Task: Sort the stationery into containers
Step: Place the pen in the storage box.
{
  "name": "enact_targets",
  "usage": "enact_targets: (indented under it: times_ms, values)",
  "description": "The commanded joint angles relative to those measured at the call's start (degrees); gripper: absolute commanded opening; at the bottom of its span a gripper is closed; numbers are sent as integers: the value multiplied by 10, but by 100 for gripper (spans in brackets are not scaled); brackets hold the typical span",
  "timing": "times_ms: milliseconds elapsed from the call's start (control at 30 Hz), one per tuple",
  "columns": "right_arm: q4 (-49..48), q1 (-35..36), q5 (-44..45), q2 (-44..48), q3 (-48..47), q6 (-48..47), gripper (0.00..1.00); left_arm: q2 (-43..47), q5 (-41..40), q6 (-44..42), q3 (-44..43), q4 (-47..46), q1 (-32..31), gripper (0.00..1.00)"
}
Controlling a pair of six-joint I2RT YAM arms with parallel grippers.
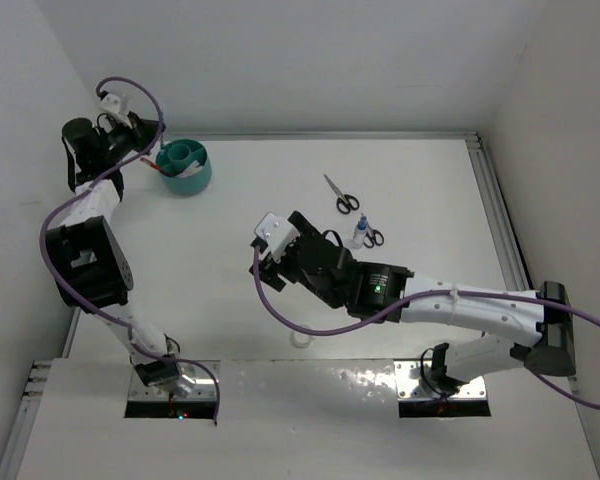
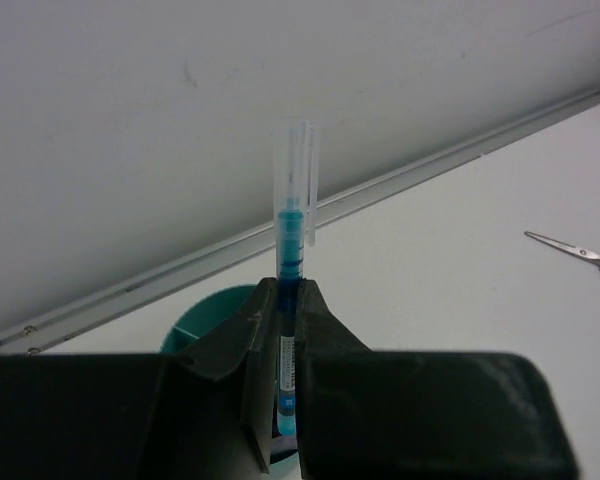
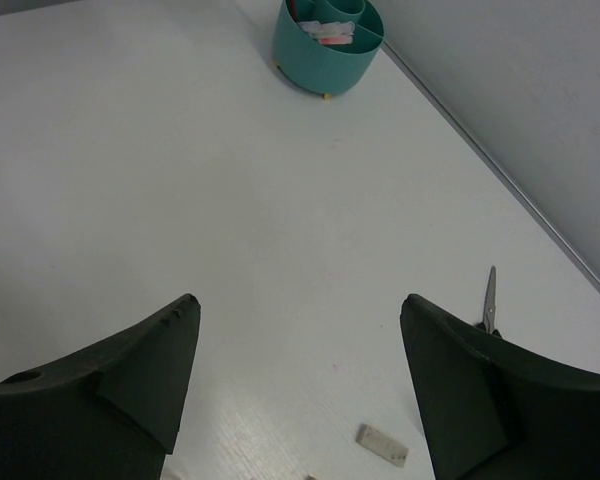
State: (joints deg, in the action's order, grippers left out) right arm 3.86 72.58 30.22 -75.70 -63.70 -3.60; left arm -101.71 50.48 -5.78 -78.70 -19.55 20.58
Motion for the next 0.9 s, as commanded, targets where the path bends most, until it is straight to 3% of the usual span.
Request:
enact_targets:
  times_ms: [0,200,400,600,867]
  values:
    - [-27,3,14,7,-4,3,80,-28,-19,96,35,-208,-7,0]
    - [10,-2,26,-41,-56,-11,80,-123,52,112,39,-356,-2,0]
    - [18,-2,34,-65,-78,-12,80,-159,77,120,27,-364,13,0]
    - [25,-4,31,-72,-85,-11,80,-141,76,32,65,-321,10,0]
    - [41,-9,31,-73,-99,-16,81,-176,98,-10,67,-311,17,0]
